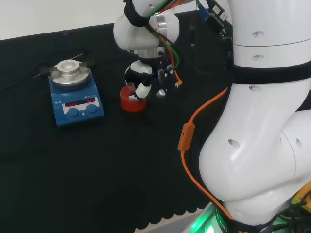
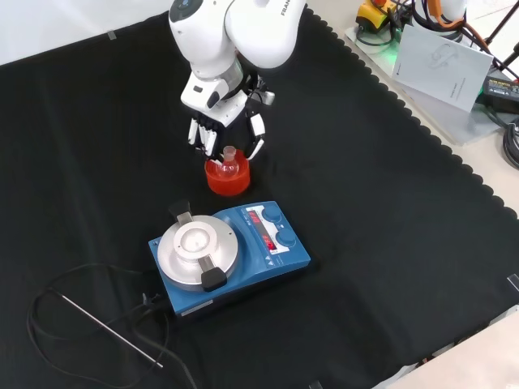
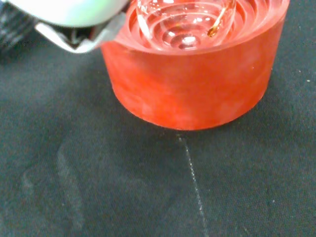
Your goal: Pick up the round-bottom flask.
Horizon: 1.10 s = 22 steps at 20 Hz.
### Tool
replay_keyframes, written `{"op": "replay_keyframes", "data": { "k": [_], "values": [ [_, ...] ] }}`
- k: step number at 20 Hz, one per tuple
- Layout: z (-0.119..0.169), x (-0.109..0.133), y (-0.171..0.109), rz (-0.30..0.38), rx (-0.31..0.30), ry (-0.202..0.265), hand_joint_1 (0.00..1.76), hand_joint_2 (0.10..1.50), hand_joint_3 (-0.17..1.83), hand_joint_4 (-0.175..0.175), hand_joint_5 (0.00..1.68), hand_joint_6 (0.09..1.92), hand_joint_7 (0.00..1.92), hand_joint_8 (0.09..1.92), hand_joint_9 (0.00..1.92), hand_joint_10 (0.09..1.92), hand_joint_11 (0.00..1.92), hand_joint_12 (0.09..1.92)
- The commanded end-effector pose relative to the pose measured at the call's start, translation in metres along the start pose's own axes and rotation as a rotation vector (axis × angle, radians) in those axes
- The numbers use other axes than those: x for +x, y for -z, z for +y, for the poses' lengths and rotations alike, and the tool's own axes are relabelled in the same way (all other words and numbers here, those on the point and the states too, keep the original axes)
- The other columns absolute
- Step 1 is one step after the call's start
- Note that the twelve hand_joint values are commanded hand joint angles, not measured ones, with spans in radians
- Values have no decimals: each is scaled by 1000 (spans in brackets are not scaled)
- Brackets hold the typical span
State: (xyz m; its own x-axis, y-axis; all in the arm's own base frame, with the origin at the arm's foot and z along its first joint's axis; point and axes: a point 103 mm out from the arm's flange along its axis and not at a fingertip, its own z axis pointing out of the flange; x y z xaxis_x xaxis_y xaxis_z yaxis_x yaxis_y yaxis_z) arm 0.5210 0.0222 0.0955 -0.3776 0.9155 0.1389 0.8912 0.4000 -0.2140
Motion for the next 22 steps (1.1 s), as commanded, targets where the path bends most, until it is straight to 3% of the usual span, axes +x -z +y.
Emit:
{"op": "replay_keyframes", "data": {
  "k": [1, 14, 21, 22],
  "values": [
    [7, -5, 4, 7, 5, -3, 1001, 414, 920, -175, 841, 931, 1137, 811, 1225, 736, 763, 1309],
    [28, -16, 24, -19, 17, 2, 1013, 439, 937, -175, 932, 889, 1197, 813, 1275, 732, 805, 1310],
    [28, -19, 21, -24, 30, 6, 1076, 435, 963, -175, 1050, 787, 1334, 697, 1350, 702, 833, 1297],
    [28, -20, 20, -23, 32, 4, 1103, 507, 884, -116, 1110, 791, 1354, 683, 1362, 700, 839, 1296]
  ]
}}
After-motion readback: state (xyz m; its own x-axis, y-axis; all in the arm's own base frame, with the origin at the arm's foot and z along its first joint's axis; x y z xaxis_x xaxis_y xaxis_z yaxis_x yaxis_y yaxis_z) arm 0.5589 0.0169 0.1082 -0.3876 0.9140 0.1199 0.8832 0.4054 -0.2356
